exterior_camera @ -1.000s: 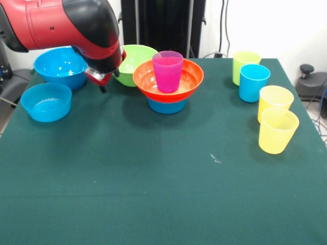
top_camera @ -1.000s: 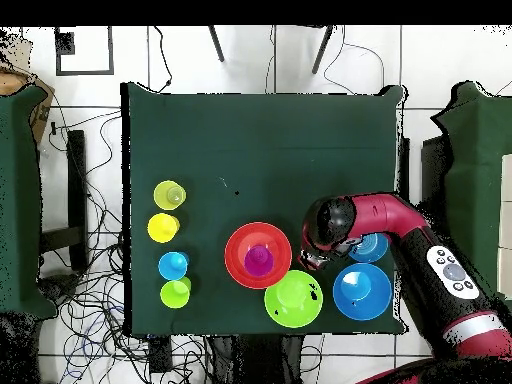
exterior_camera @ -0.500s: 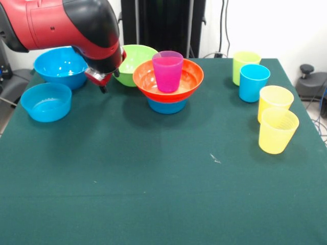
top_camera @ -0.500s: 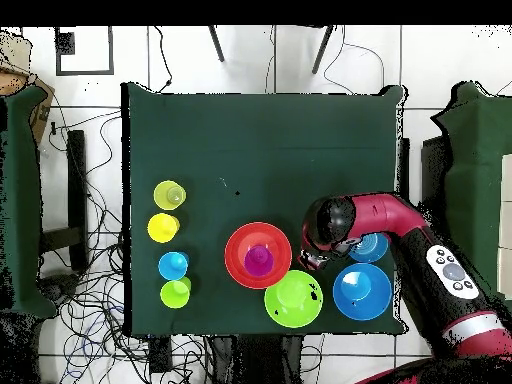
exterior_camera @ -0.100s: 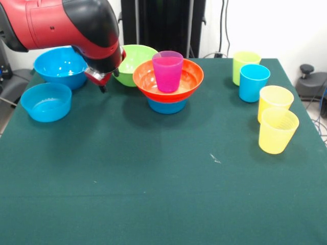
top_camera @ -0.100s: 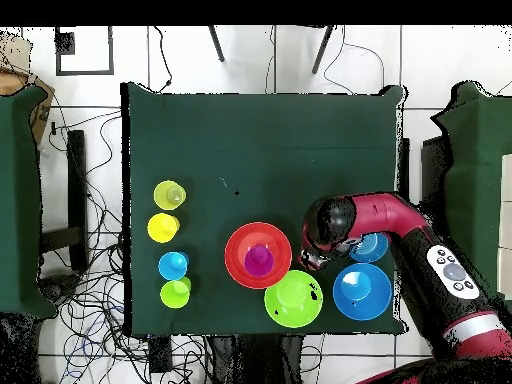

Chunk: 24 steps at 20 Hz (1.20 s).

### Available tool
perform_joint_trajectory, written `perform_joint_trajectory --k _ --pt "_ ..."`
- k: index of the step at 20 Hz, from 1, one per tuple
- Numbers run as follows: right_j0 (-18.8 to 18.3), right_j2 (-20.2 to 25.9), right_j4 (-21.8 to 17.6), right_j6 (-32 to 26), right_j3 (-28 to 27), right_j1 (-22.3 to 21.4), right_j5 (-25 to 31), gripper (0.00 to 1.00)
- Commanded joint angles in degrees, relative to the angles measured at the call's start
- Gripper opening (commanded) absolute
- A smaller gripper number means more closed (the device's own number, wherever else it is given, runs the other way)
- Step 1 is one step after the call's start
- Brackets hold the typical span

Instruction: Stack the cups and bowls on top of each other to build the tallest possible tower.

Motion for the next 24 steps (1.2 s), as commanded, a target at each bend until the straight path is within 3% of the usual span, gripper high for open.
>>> perform_joint_trajectory --k 1,10,24 --pt "1.61 -2.78 -1.90 -11.39 -1.84 -1.01 4.57 1.00" --pt "0.30 -2.68 -0.81 -9.85 2.67 -3.64 3.68 1.00" --pt "-0.81 -4.46 -1.61 -6.16 5.03 -2.35 0.60 1.00"
